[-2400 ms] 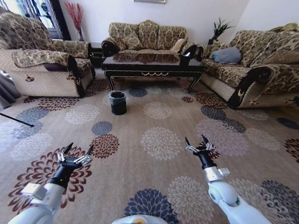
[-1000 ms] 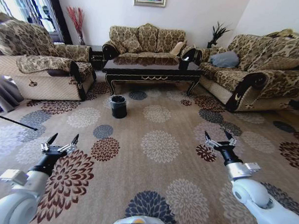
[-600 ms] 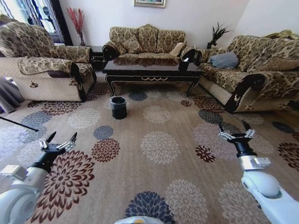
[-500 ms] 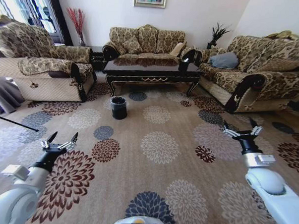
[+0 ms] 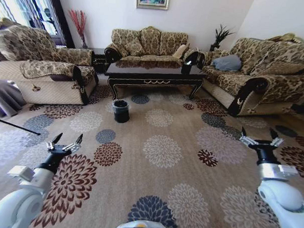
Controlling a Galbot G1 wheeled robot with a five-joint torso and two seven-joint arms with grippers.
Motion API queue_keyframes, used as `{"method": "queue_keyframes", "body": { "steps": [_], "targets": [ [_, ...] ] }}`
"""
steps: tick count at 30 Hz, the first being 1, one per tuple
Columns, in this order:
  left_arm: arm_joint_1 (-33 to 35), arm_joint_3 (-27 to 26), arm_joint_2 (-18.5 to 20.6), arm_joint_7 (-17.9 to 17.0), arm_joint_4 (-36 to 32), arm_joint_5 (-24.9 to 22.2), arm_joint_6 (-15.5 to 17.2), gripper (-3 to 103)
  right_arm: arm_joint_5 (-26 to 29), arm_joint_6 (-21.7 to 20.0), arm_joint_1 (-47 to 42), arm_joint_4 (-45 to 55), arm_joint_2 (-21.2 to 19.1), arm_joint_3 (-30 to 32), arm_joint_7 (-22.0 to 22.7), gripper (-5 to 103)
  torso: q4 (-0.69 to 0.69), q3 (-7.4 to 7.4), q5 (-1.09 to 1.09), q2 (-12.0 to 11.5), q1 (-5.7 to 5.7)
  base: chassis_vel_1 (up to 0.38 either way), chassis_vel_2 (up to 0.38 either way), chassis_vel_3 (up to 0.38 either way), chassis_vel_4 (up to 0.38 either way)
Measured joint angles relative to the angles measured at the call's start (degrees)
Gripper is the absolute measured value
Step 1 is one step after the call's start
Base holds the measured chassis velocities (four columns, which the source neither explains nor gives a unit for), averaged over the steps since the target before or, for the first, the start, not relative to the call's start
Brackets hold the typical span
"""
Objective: Move to the front of the table and pick up the trash from the floor, then place it into the trash bin.
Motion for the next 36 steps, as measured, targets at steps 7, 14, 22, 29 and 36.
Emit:
{"method": "queue_keyframes", "body": {
  "steps": [7, 14, 22, 29, 36],
  "targets": [
    [-0.74, -0.05, -0.02, 0.0, 0.74, -0.1, 0.26, 100, -1.09, 0.05, -5.09, 6.78, 5.7, 0.37, -1.9, 100, 0.0, 1.16, -0.04, 1.72, 0.55, 0.0, 0.0, 0.0, 0.0],
    [-1.15, 0.16, -0.13, -0.01, 0.78, -0.35, 0.68, 100, -4.27, 2.0, -6.69, 7.73, 8.97, -0.04, -4.25, 100, 0.01, 2.1, -0.01, 3.22, 1.13, 0.0, 0.0, 0.0, 0.0],
    [-0.69, -0.03, 0.33, 0.16, 0.51, -0.41, 0.75, 100, -5.38, -0.47, -9.72, 9.81, 8.96, 1.47, -6.18, 100, 0.0, 3.25, -0.02, 5.14, 1.87, 0.0, 0.0, 0.0, 0.0],
    [-0.37, 0.2, 0.3, 0.51, 0.31, -0.01, 0.75, 100, -1.3, 3.4, -11.23, 10.45, 7.57, 2.27, -20.35, 100, 0.01, 4.27, -0.02, 6.78, 2.5, 0.0, 0.0, 0.0, 0.0],
    [-0.51, 0.26, 0.38, 0.71, -0.41, 0.08, 0.9, 100, 0.87, 1.83, -13.04, 13.66, 6.86, 2.39, -19.87, 100, 0.01, 5.23, -0.02, 8.4, 3.15, 0.0, 0.0, 0.0, 0.0]
  ]
}}
